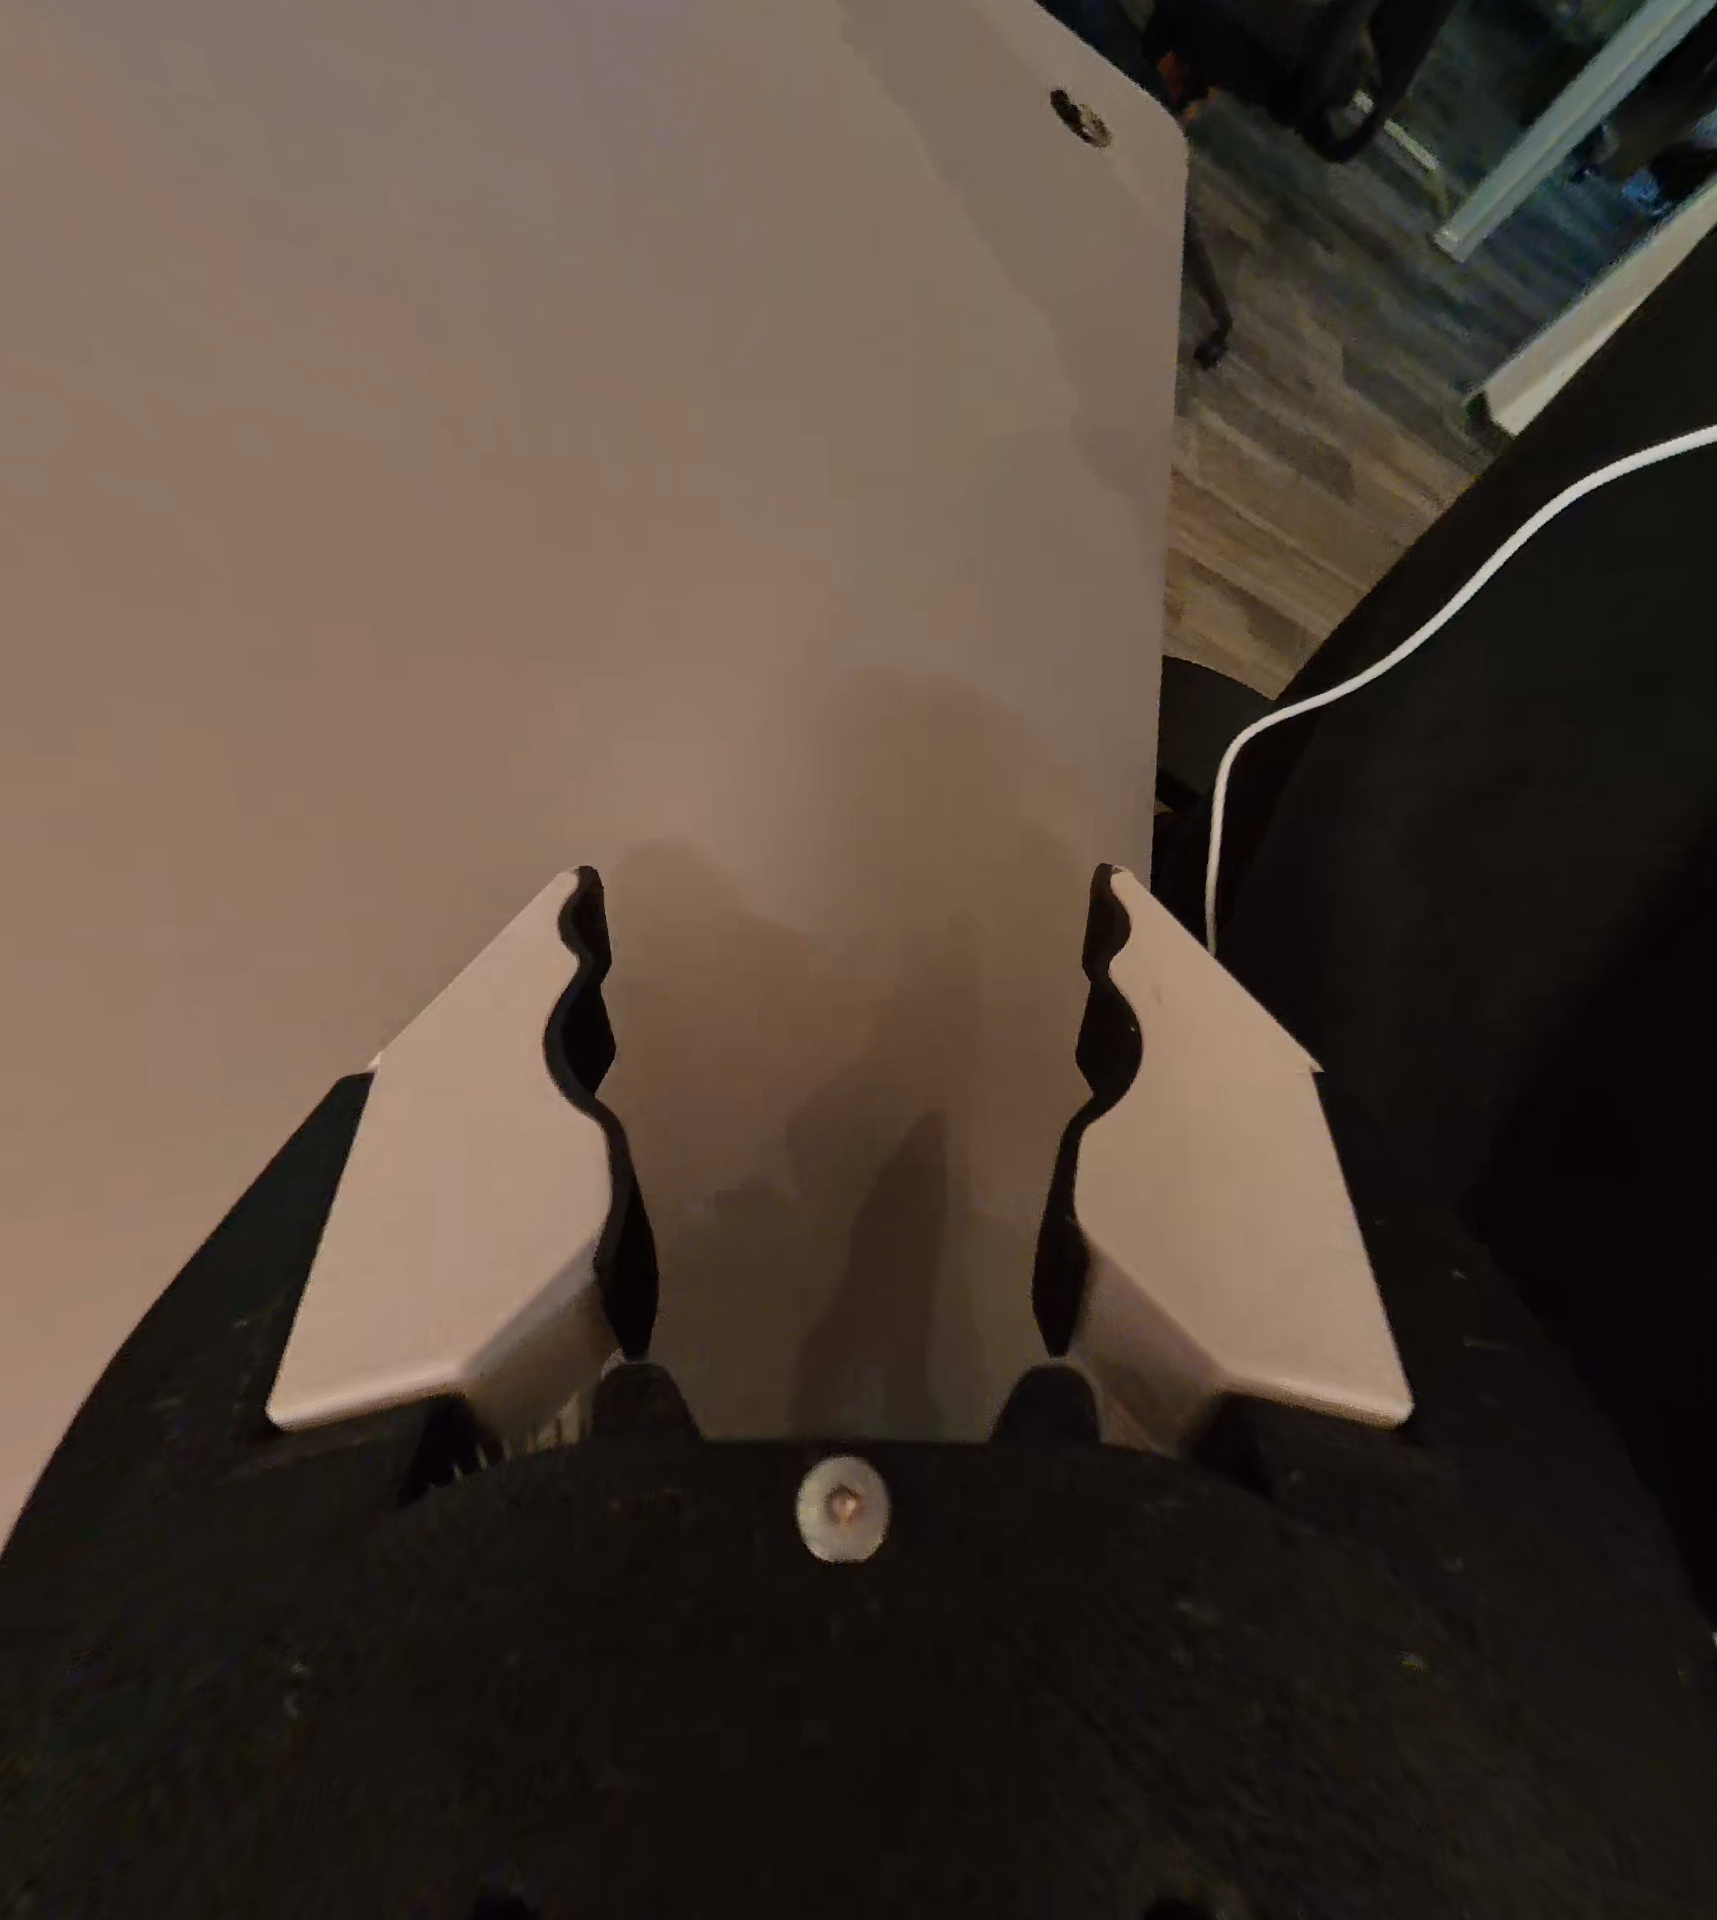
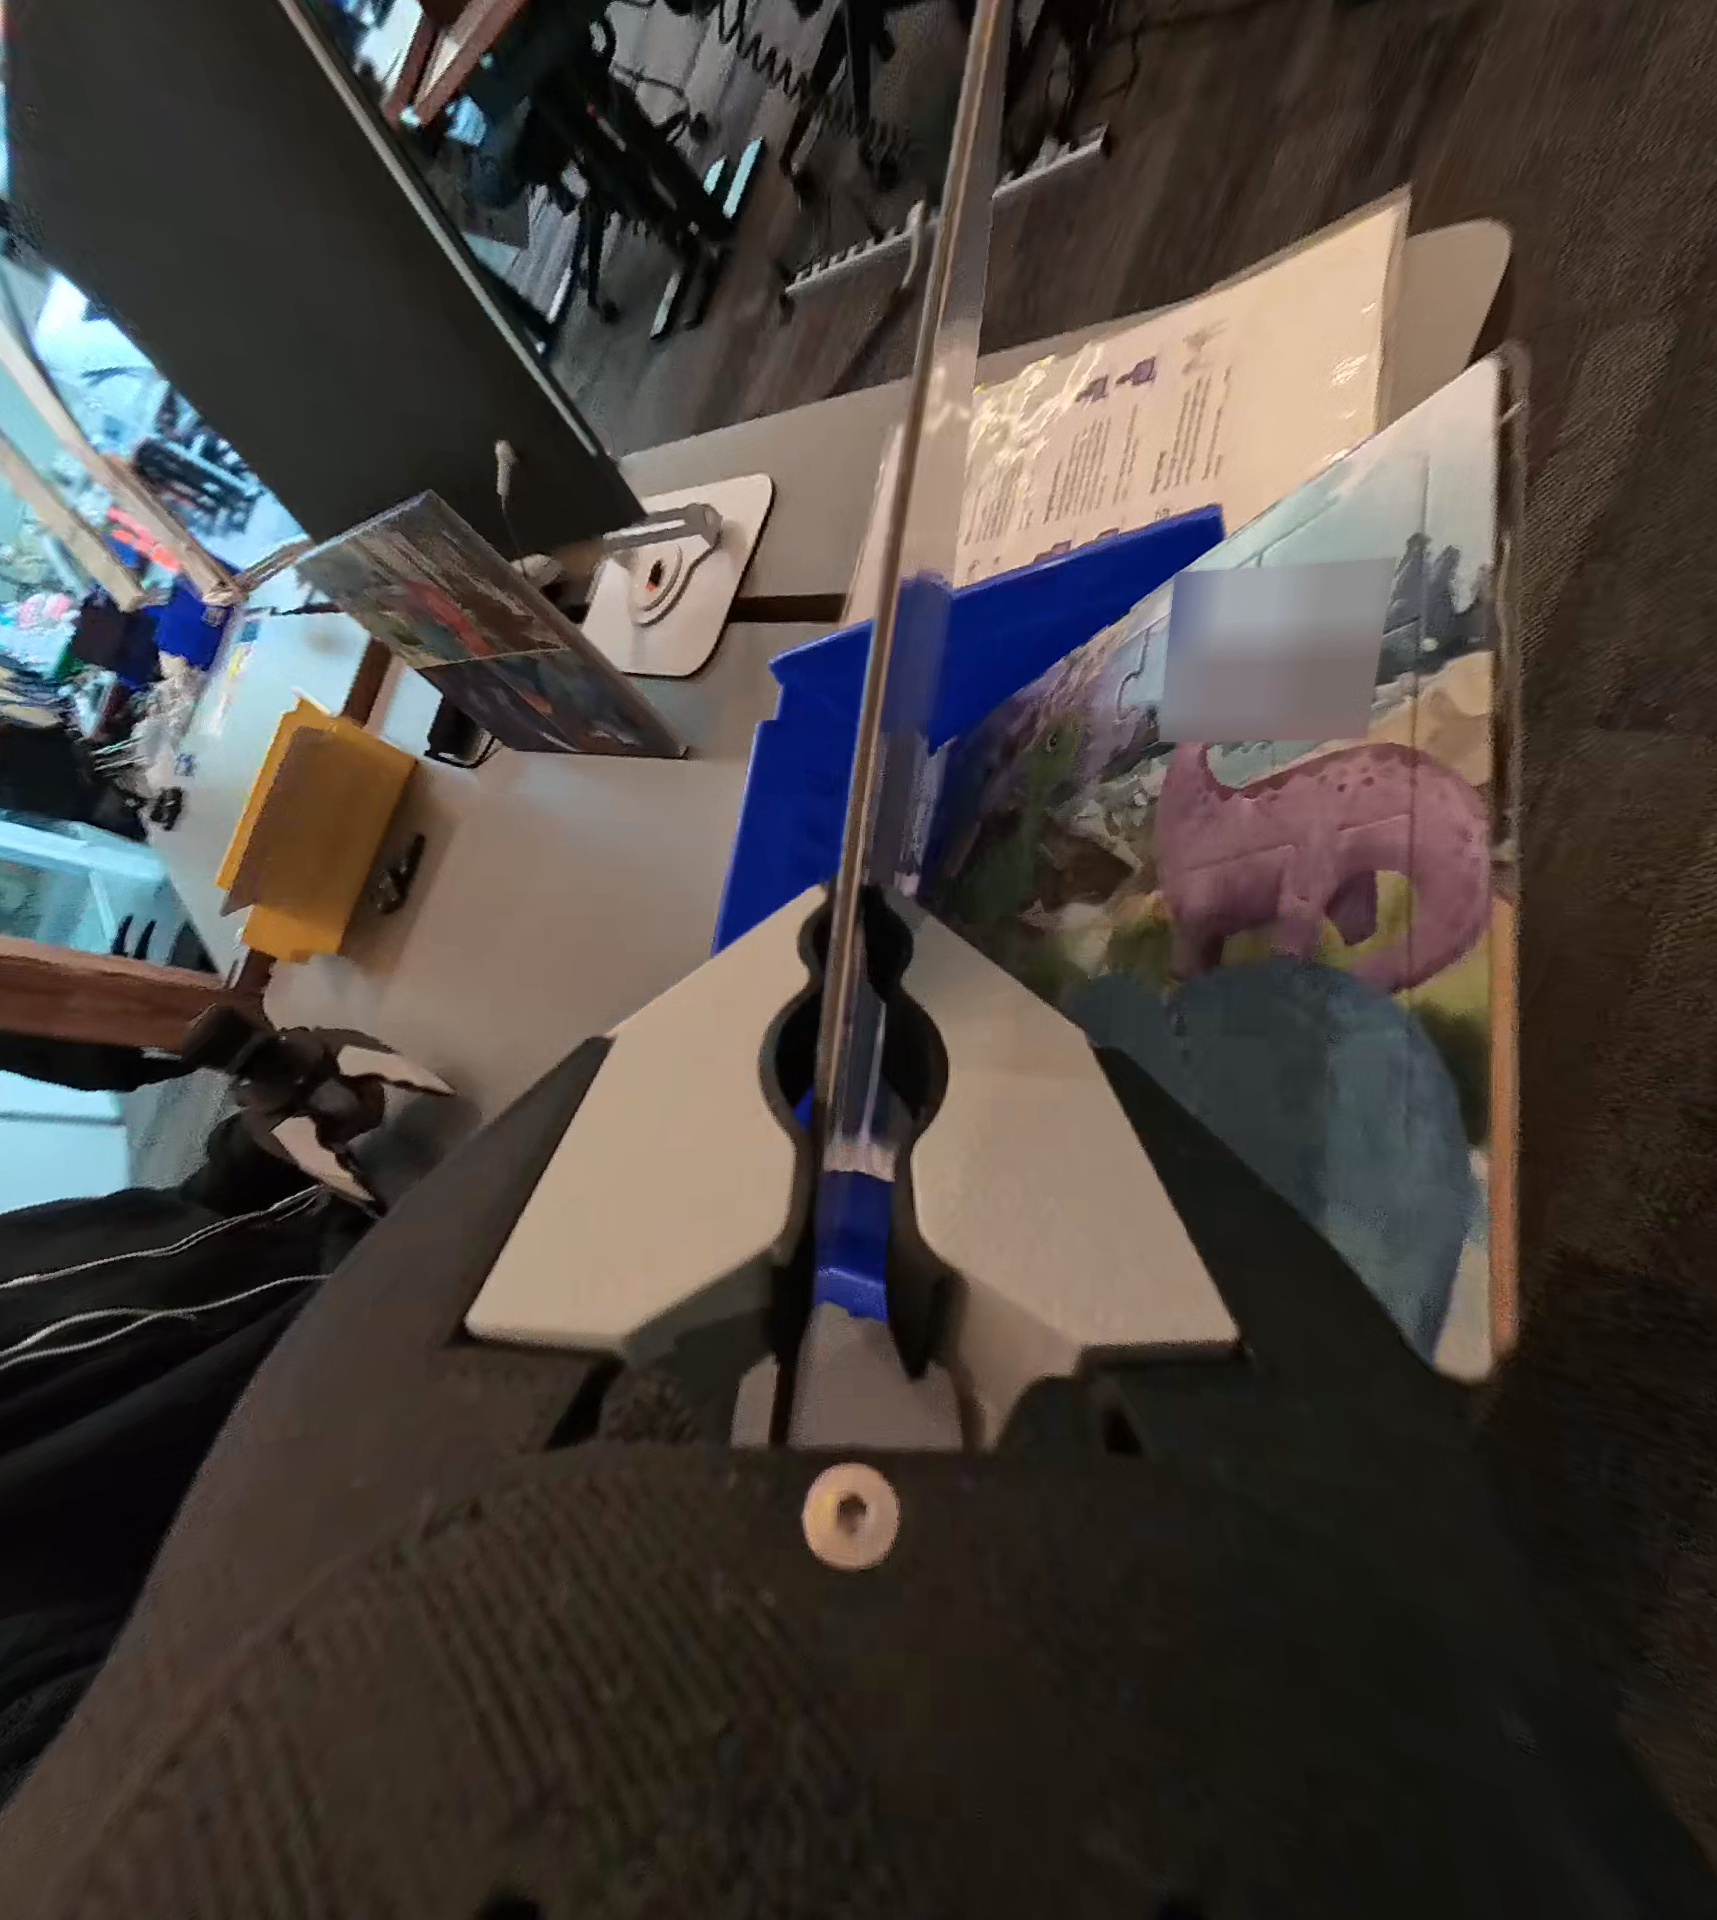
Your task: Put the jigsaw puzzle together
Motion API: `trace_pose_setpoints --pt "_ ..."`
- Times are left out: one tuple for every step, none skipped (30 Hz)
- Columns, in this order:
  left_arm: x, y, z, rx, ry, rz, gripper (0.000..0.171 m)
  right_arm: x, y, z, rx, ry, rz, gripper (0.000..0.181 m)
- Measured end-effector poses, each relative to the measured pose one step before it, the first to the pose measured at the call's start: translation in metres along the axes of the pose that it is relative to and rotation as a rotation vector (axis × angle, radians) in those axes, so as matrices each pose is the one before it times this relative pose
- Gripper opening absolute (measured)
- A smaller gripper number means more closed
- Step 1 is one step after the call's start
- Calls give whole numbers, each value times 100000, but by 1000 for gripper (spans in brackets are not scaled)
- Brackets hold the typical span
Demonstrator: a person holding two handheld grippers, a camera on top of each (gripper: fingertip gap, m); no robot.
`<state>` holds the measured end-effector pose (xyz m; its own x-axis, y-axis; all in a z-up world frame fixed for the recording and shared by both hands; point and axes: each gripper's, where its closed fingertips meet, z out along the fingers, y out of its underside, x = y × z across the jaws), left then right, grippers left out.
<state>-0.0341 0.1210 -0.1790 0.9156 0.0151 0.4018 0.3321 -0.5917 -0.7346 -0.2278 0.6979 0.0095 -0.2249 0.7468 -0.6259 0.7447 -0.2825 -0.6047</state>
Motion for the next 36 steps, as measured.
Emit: trace_pose_setpoints --pt "14 -97 305 -573 1630 -1166 91 509 97 807 -1378 -1760 1265 4" --pt "23 -161 271 -130 1380 -839 91 622 -128 705 -232 -592 1074 5" --pt "-6 -189 215 38 754 -325 91 613 -453 560 1596 628 278 20" --pt "-47 -177 147 -46 90 138 91 642 -475 463 1887 2014 -958 34" --pt "-34 -127 125 -244 -87 293 90 633 -394 324 1725 3054 -1946 44" --pt "58 20 89 -934 555 78 88 453 -362 143 1907 2571 -2396 53" --pt "132 125 73 -1466 911 -396 82 261 -448 -91 2817 1766 -2493 57" --pt "38 171 56 -1487 356 -363 82 255 -579 -370 4139 1931 -2512 58" --pt "23 117 0 -655 47 -432 82 204 -702 -605 5466 1763 -2251 58" --pt "33 30 -47 171 159 -336 82 178 -647 -785 5463 1366 -1717 54" --pt "-15 -22 -86 478 196 -515 82 276 -509 -888 4861 1836 -1254 56" --pt "-70 -71 -105 589 187 -571 82 339 -407 -1004 4422 2375 -1096 57" --pt "-107 -121 -113 763 165 -333 82 344 -323 -1086 4175 2666 -1080 57" --pt "-169 -198 -135 971 -105 -20 82 193 -315 -1171 4384 2118 -1274 57" --pt "-198 -256 -119 1093 -315 173 82 -55 -299 -1177 4435 1473 -1341 55" --pt "-135 -269 -109 1041 -157 276 82 -430 -245 -1101 3682 660 -1744 54" --pt "-44 -278 -81 861 64 563 82 -878 -152 -932 2730 59 -2641 49" --pt "-35 -245 -67 567 -280 1070 82 -1404 14 -649 1103 -707 -3912 45" --pt "-32 -164 -50 -55 -557 1638 83 -1940 230 -297 -685 -1459 -5585 43" --pt "135 18 -12 -1402 497 2156 83 -2605 271 103 -1058 -3001 -8094 47" --pt "505 254 44 -3225 2785 3023 83 -3213 8 547 1387 -4263 -9692 50" --pt "290 221 135 -3618 990 3897 82 -3464 -272 986 3398 -3925 -8546 51" --pt "-75 33 173 -2958 -1741 5378 82 -3635 -357 1399 3731 -4192 -6837 52" --pt "-286 -174 167 -2344 -3174 6421 81 -3815 -325 1760 3262 -5028 -5795 53" --pt "-615 -479 97 -1021 -4770 6406 80 -3829 -212 2056 2532 -5333 -5283 57" --pt "-937 -694 14 224 -6155 5982 78 -3787 -87 2266 1766 -5494 -4795 61" --pt "-1382 -800 -73 939 -8387 5459 76 -3613 24 2421 1603 -4974 -4230 63" --pt "-1782 -678 -120 534 -11045 5183 76 -3171 270 2522 972 -2956 -3398 64" --pt "-1778 -258 -156 -2061 -12109 5107 75 -2754 422 2517 1037 -1026 -446 63" --pt "-1402 176 -237 -4353 -10764 4452 79 -2714 359 2450 2764 -1847 4778 48" --pt "-858 332 -393 -3760 -7665 2846 83 -3154 430 2294 3270 -6625 8365 21" --pt "-94 292 -625 -1036 -2650 -553 84 -3201 681 2098 3131 -9764 7620 0" --pt "728 201 -897 1950 3820 -4645 84 -2180 938 1967 3527 -5593 4967 0" --pt "908 366 -1154 2764 6543 -7625 80 -1291 1205 1682 3115 -1465 586 0" --pt "538 769 -1381 1664 5256 -7772 74 -816 1495 1331 1547 750 -2743 0" --pt "-193 1117 -1648 115 840 -6195 72 -643 1626 1013 -144 1551 -3609 0"
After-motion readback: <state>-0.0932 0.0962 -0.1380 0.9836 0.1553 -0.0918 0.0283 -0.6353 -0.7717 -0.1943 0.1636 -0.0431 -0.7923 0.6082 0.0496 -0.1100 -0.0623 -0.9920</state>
